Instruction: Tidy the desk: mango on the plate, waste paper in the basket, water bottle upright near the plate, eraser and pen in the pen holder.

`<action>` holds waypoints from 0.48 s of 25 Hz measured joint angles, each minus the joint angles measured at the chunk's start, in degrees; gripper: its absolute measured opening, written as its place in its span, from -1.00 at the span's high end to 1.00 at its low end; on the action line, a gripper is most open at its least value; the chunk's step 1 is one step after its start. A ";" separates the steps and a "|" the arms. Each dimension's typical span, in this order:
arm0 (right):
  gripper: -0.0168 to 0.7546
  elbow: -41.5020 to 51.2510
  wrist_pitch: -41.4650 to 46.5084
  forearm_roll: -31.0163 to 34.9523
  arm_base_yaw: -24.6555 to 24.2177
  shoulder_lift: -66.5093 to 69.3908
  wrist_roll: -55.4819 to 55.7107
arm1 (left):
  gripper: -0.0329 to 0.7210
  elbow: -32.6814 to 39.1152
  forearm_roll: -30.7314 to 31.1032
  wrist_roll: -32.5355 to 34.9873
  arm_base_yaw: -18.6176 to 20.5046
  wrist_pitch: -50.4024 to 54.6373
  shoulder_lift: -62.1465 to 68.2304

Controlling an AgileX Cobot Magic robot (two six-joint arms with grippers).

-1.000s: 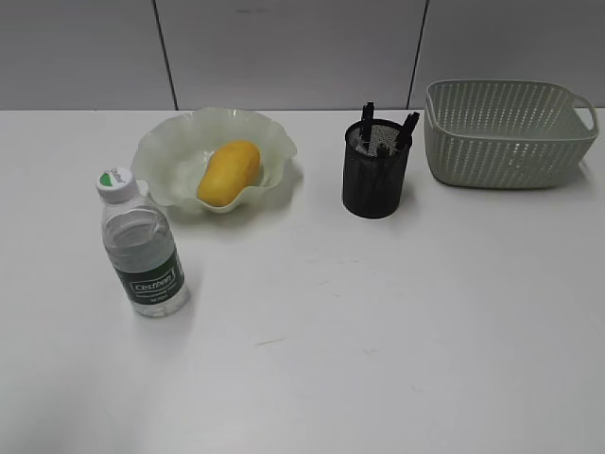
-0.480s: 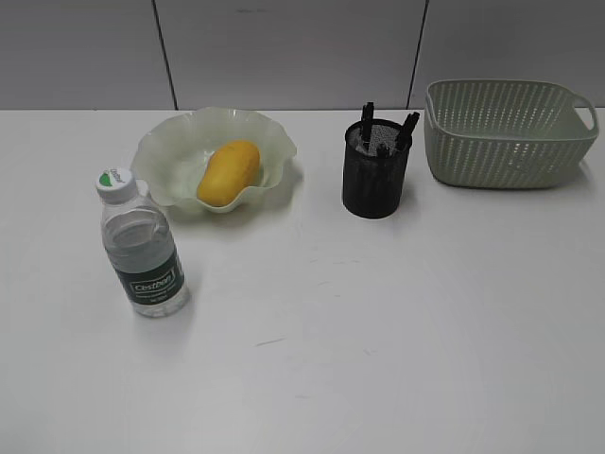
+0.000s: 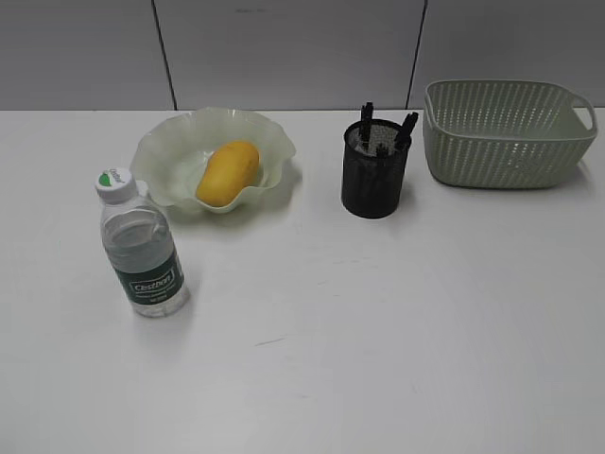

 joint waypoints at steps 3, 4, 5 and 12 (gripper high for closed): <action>-0.01 0.00 0.00 0.16 -6.39 0.00 0.00 | -0.44 0.00 0.06 0.00 11.03 0.08 -0.82; -0.01 0.00 0.00 0.16 -8.04 0.00 0.00 | -0.44 0.00 0.06 0.00 15.16 0.02 -0.82; -0.01 0.00 0.00 0.16 -9.75 -0.05 0.00 | -0.43 0.00 0.06 0.00 19.10 0.03 -0.82; -0.01 0.00 0.08 0.21 -13.02 -3.04 0.00 | -0.38 0.00 0.06 0.00 27.42 -0.05 -0.87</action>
